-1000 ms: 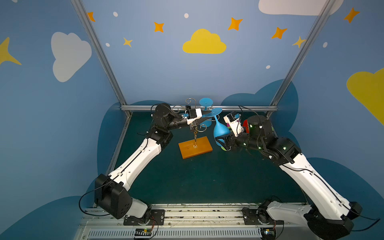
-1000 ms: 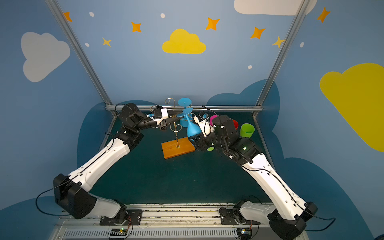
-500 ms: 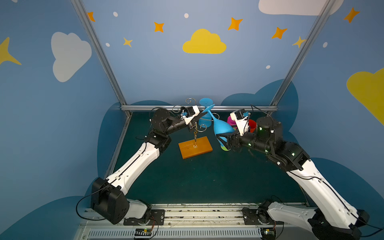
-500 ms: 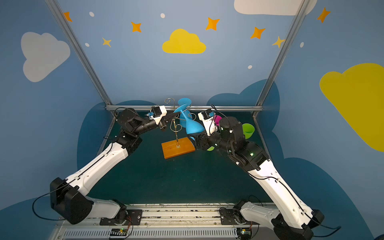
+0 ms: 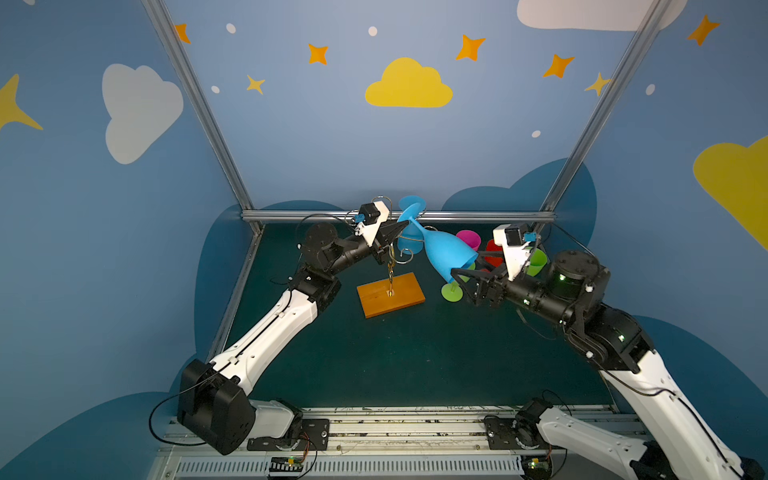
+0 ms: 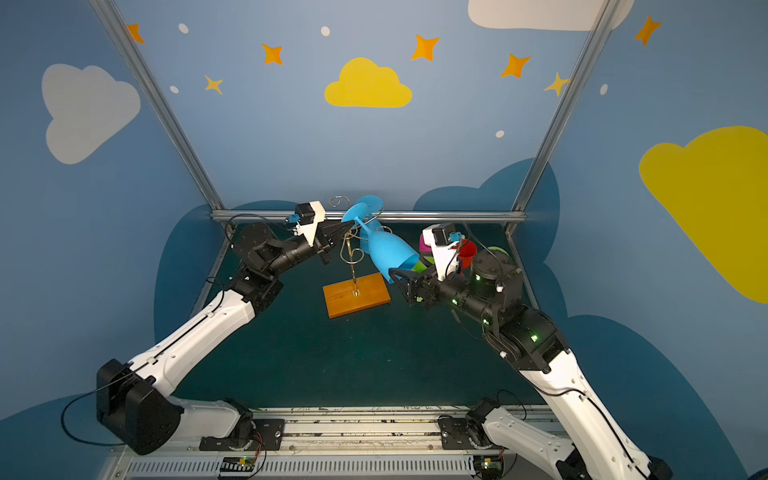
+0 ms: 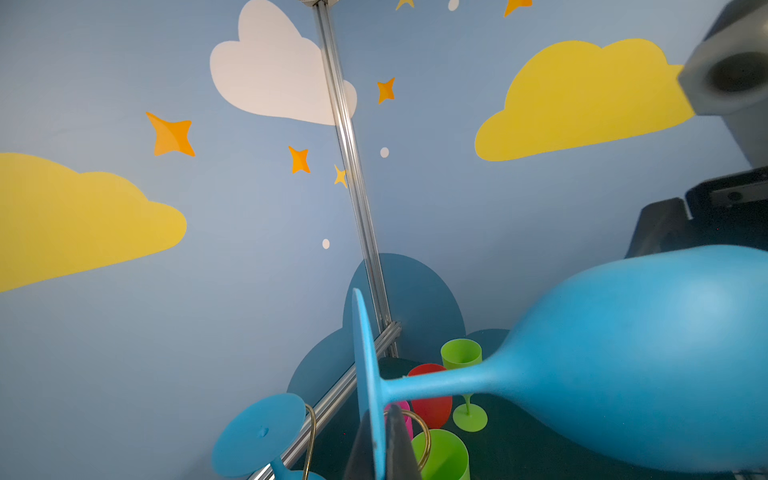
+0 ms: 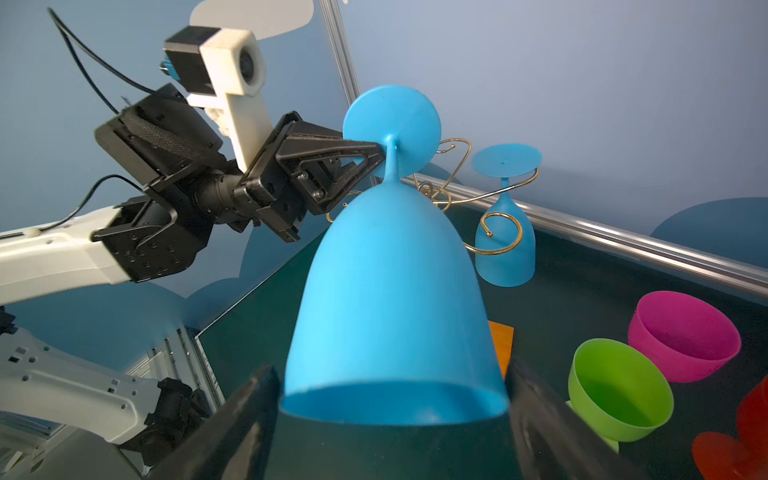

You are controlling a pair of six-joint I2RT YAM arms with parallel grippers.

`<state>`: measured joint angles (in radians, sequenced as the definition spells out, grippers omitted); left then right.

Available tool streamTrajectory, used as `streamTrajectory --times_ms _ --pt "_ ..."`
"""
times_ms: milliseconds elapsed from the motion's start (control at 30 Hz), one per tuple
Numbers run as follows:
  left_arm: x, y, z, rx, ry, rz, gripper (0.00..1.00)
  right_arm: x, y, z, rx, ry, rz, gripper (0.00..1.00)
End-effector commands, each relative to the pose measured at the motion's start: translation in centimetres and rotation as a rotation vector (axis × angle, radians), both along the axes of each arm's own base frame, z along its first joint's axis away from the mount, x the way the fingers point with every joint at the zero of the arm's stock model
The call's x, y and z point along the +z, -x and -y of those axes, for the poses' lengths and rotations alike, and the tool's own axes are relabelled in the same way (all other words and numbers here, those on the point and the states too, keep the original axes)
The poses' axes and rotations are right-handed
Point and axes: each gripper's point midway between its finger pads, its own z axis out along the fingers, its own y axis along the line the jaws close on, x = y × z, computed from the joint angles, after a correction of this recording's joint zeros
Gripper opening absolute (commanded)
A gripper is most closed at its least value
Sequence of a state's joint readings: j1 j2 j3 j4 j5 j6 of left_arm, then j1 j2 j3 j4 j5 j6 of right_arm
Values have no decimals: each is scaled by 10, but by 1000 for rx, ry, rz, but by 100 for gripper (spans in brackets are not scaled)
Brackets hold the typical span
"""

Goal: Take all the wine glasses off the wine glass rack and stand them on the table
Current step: 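Grasp the blue glass bowl with the right gripper beside the left gripper, then open the left gripper off the stem while the right gripper pulls the glass away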

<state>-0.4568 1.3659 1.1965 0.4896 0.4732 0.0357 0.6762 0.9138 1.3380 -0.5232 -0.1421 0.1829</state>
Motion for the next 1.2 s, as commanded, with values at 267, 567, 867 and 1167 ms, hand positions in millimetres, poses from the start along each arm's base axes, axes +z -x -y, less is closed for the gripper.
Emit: streamTrajectory --times_ms 267,567,867,1167 --pt "18 -1 -14 4 100 -35 3 1 -1 33 -130 -27 67 70" --pt "16 0 -13 -8 101 -44 3 10 -10 29 -108 -73 99 59" --pt "13 -1 -11 -16 105 -64 3 21 -18 17 -59 -106 103 53" --pt "10 -1 -10 -31 110 -80 3 27 -34 5 -35 -124 106 44"
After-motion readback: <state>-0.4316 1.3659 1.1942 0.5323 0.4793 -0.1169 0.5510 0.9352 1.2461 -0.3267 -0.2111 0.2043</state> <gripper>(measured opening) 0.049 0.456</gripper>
